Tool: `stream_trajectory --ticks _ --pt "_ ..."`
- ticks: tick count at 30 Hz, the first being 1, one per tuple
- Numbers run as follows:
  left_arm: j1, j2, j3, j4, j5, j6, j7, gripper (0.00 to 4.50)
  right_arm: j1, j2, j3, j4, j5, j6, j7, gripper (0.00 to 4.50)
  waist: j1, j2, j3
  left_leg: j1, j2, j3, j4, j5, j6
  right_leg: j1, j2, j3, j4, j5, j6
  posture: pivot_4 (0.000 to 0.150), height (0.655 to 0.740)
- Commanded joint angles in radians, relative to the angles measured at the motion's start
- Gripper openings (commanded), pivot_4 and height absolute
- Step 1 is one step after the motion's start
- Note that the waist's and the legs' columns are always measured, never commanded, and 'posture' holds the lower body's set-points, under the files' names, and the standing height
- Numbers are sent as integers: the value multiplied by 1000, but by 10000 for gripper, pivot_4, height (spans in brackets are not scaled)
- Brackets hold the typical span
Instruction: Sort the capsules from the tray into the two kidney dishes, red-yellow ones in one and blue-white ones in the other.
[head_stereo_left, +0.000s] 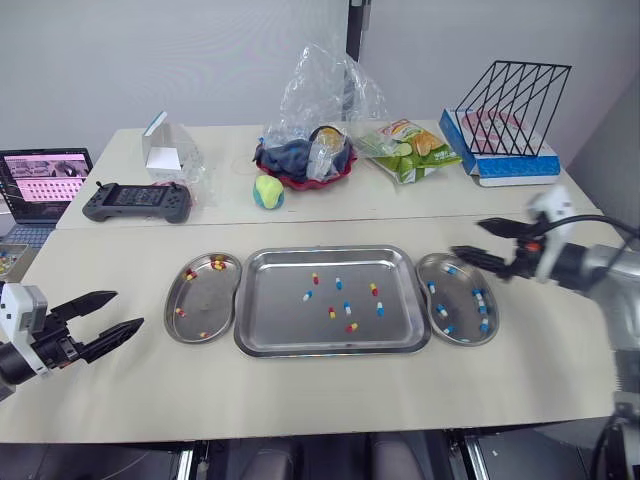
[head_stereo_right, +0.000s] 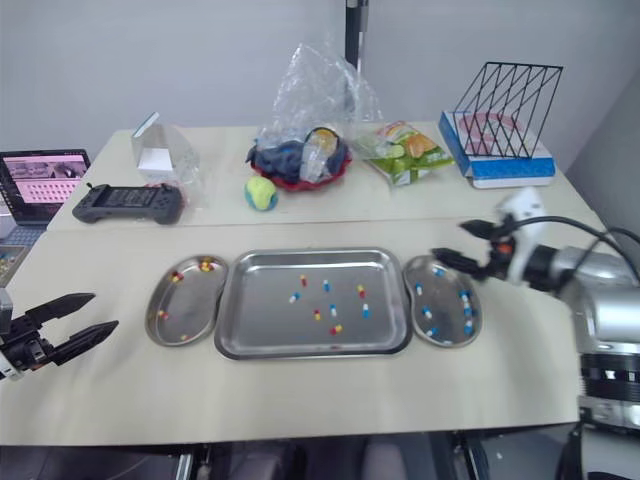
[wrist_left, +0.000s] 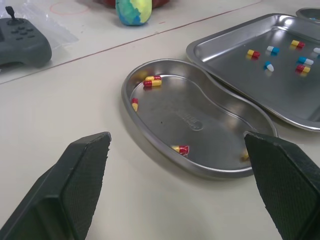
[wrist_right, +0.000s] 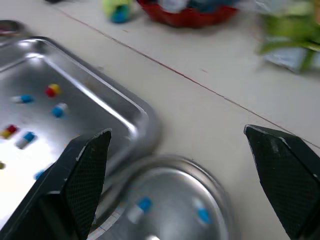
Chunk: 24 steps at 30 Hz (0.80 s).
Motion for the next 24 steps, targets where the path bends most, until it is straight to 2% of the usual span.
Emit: stream_trajectory --ticks 1,6,10,11,15,24 --pt "8 0 14 -42 -21 2 12 45000 -50 45 51 -113 13 58 -58 44604 5 0 0 0 0 0 0 0 0 0 0 0 0 0 0 1500 7400" --pt "17 -1 15 -53 -21 6 9 45000 -77 88 123 -177 -20 84 -107 44604 21 0 0 -1 0 2 0 1 -2 -2 0 1 -2 0 0 1500 7400" --pt "34 -3 6 -122 -50 44 -3 45000 -179 204 292 -213 12 183 -84 44604 7 -2 0 -1 1 5 0 0 -2 -2 2 3 -3 1 0 1500 7400" --pt "37 -4 6 -137 -53 52 1 45000 -191 220 311 -207 15 190 -70 44604 7 -3 0 -1 6 8 0 -1 -3 -4 7 7 -4 4 -3 1500 7400" --pt "52 -4 7 -180 -63 73 7 45000 -196 236 440 -155 -98 120 -68 44604 7 -3 0 -1 10 11 0 -1 -5 -8 11 9 -3 4 -4 1500 7400" --pt "87 -20 16 -254 -87 103 31 45000 -208 355 515 -70 -177 103 -114 44604 8 -4 0 -2 11 17 0 -1 -5 -11 13 12 -3 6 -6 1500 7400"
